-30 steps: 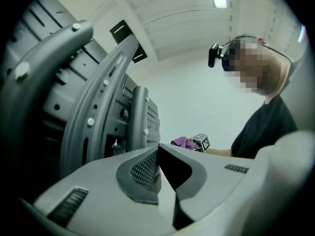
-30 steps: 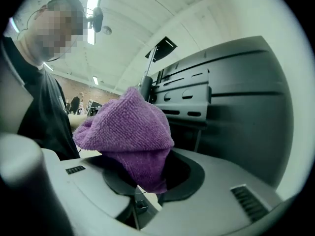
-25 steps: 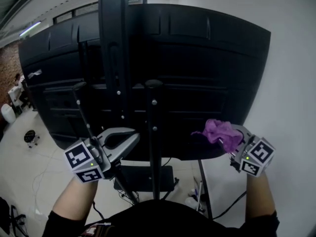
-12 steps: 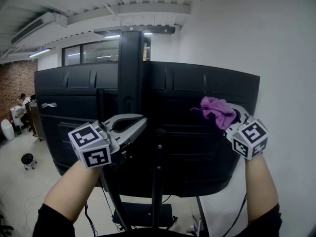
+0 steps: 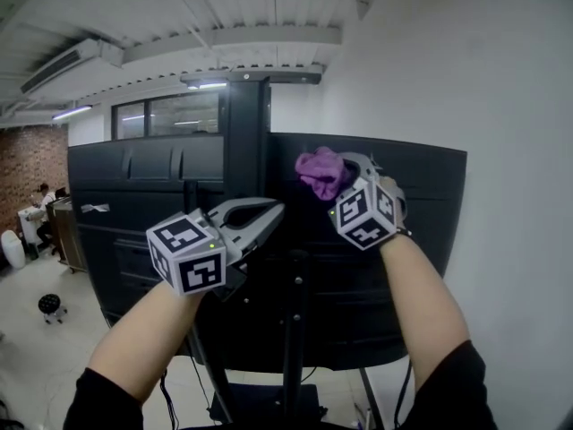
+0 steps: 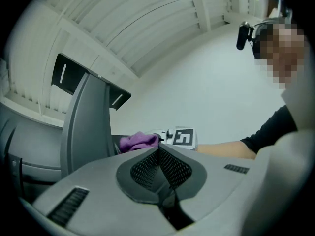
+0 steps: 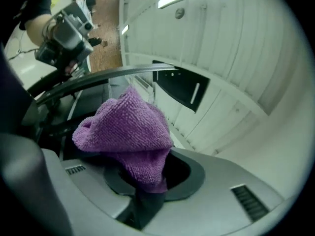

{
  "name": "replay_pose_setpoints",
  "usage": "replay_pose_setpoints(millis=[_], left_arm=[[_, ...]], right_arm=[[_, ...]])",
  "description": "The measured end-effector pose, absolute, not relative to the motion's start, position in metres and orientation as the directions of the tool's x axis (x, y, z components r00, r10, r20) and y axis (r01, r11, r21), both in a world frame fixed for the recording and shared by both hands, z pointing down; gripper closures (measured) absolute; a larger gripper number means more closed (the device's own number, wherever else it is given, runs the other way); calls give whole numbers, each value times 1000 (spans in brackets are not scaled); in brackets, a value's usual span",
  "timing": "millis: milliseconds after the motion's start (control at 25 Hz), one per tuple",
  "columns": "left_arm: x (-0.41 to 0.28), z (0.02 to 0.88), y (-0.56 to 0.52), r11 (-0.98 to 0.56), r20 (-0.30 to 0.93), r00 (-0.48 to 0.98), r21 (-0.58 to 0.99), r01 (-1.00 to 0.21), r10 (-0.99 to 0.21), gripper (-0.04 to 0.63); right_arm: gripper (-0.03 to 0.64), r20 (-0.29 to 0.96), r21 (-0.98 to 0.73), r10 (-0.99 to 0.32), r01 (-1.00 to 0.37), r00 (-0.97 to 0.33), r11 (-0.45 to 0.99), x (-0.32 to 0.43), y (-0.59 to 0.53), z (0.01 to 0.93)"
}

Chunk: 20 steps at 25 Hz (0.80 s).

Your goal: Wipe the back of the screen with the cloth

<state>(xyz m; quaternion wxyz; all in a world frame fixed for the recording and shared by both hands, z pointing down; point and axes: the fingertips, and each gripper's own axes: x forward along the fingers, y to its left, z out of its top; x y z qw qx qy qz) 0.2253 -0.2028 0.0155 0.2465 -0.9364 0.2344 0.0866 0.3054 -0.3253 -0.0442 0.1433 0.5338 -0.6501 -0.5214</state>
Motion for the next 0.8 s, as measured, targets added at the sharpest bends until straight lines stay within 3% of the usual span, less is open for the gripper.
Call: replay_pose_setpoints(millis=[240, 400, 600, 800], left_arm=[[216, 19, -202, -780, -275, 886, -425, -460, -373, 600], [208, 25, -198, -772, -266, 884, -433, -466, -384, 600], [202, 26, -194, -772, -279, 880, -425, -472, -384, 600], [208, 35, -183, -771, -272, 888, -442, -458, -372, 600]], right_arm=[[525, -378, 881, -856, -422, -354, -215, 243, -355, -67], [525, -397, 913, -860, -229, -319, -337, 229, -355, -66], [525, -417, 908, -873, -85, -252, -410, 290, -353, -60], [526, -426, 904, -895, -87, -130, -418, 402, -357, -59]])
